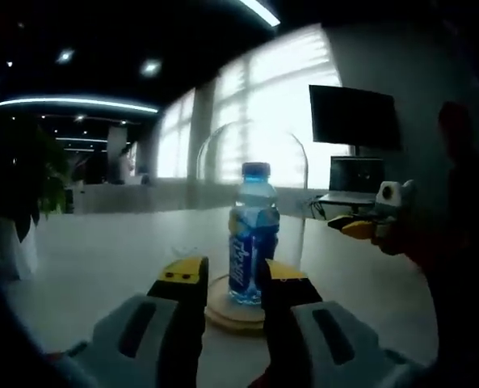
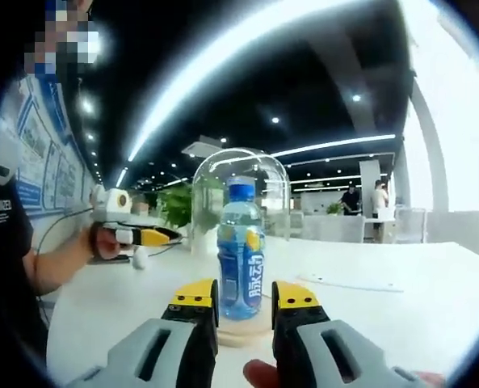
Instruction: Open the cover put in the Mizone put the cover back on
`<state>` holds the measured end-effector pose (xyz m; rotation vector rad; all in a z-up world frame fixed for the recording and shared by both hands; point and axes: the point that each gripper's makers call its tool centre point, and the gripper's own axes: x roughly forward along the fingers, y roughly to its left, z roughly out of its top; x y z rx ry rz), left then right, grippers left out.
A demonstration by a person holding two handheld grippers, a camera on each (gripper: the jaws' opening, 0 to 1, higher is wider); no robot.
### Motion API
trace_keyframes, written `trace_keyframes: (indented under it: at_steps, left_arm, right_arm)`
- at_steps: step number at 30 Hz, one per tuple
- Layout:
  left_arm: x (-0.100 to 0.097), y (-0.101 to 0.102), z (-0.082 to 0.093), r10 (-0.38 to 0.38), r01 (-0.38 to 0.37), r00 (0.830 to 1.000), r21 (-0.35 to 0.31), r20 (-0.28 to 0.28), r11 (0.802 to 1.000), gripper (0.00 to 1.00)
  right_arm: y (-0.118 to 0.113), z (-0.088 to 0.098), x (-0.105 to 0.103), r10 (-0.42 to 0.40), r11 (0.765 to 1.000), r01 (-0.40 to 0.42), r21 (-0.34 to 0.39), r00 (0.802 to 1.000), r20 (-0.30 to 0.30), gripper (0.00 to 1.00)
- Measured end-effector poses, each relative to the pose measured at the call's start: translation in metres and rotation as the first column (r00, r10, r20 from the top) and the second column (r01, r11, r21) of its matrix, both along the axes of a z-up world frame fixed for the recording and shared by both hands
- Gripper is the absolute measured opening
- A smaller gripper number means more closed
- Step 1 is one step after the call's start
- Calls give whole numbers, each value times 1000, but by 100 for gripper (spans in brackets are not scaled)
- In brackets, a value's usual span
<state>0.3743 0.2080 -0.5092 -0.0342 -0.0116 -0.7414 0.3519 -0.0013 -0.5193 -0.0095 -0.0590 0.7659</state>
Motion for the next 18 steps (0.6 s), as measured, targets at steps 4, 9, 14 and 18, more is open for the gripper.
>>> trace_keyframes:
  at_steps: [4, 9, 14, 18]
  left_arm:
    - [-10, 2, -4, 0, 0, 1000, -2, -9, 1000, 22]
    - [-20, 10, -14, 23, -23, 1000, 9, -19, 1000, 21]
    - [-30, 15, -24, 32, -33, 999, -6, -24, 999, 21]
    - [-34, 15, -30, 40, -41, 999, -18, -26, 999, 21]
  right_arm:
    - [-2, -2, -7, 6, 1000, -6, -12, 1000, -1, 18]
    - [-5, -11, -18, 13, 999, -14, -40, 1000, -4, 18]
    - [-8, -24, -25, 15, 999, -16, -50, 1000, -14, 17]
    - [-11, -37, -25, -10, 999, 9, -51, 999, -33, 15]
